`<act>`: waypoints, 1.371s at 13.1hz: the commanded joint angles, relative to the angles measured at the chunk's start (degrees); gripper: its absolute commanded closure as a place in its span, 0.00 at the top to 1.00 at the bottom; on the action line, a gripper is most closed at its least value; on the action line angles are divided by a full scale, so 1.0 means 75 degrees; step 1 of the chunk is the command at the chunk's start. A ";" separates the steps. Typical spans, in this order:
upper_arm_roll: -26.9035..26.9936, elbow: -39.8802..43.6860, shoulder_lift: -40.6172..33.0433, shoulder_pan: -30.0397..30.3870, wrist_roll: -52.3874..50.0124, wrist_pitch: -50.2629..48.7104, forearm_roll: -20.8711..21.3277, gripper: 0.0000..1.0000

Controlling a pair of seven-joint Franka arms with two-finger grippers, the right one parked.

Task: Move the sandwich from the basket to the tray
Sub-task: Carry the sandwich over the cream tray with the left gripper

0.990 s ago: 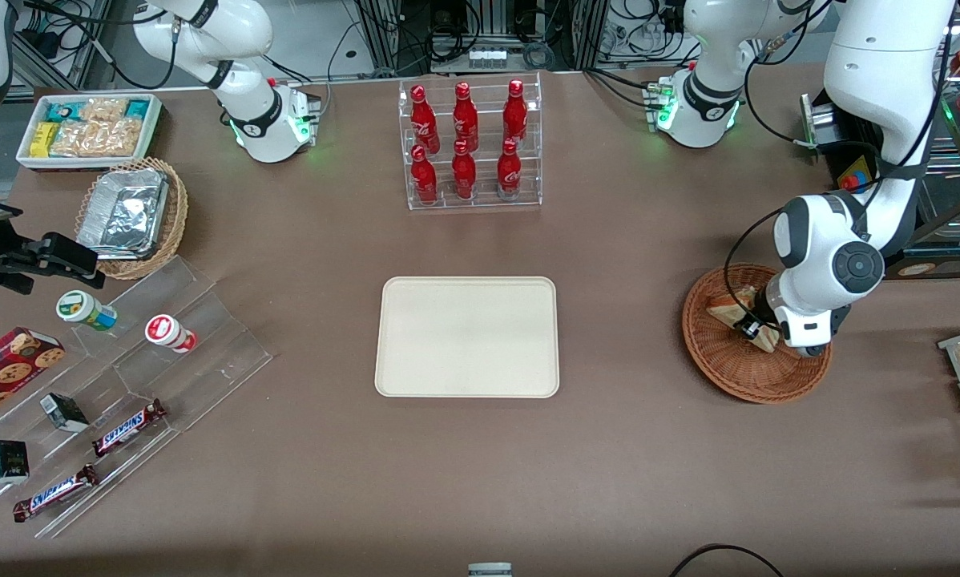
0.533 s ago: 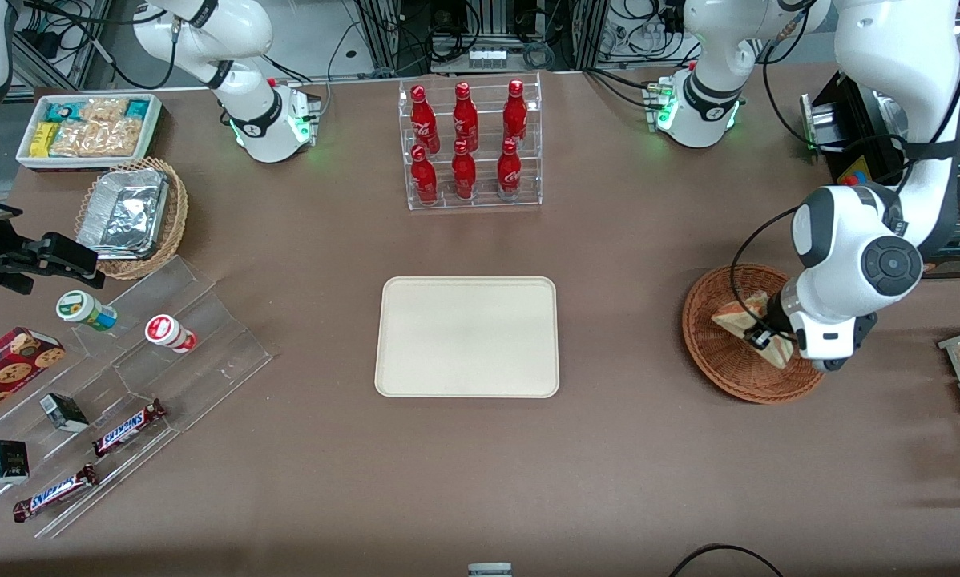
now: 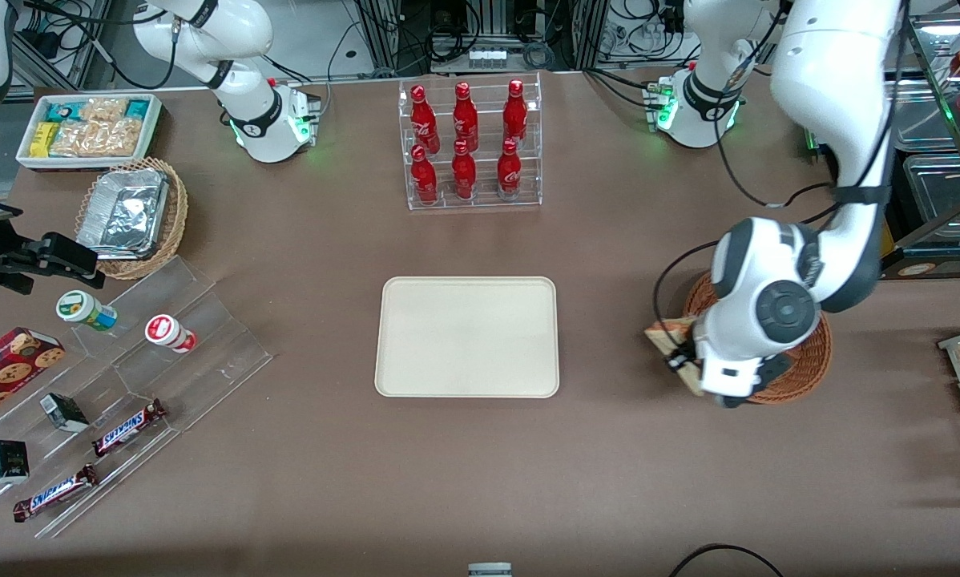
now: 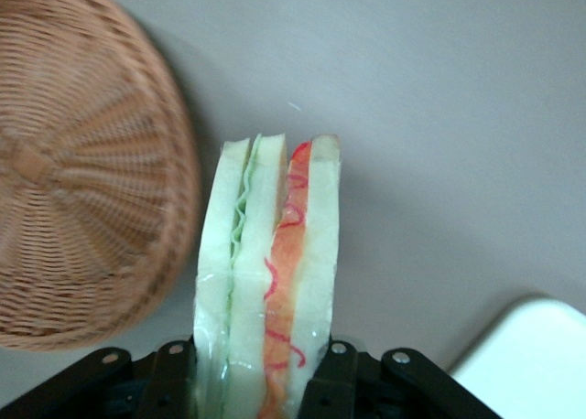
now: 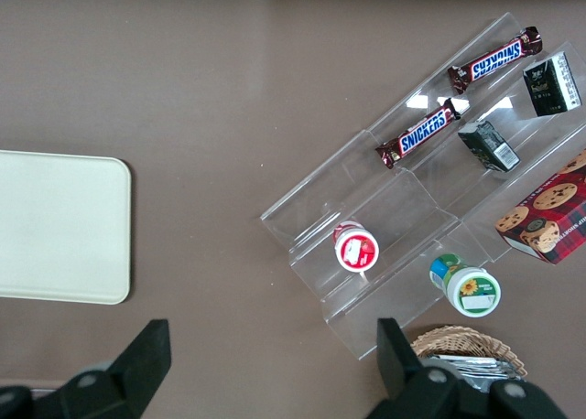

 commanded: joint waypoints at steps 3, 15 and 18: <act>-0.0704 0.1047 0.0776 -0.0821 0.0953 -0.0195 -0.0124 0.39; -0.0693 0.1811 0.2595 -0.2499 0.0789 0.1106 -0.0065 0.43; -0.0693 0.1799 0.2595 -0.2570 0.0766 0.1094 -0.0065 0.56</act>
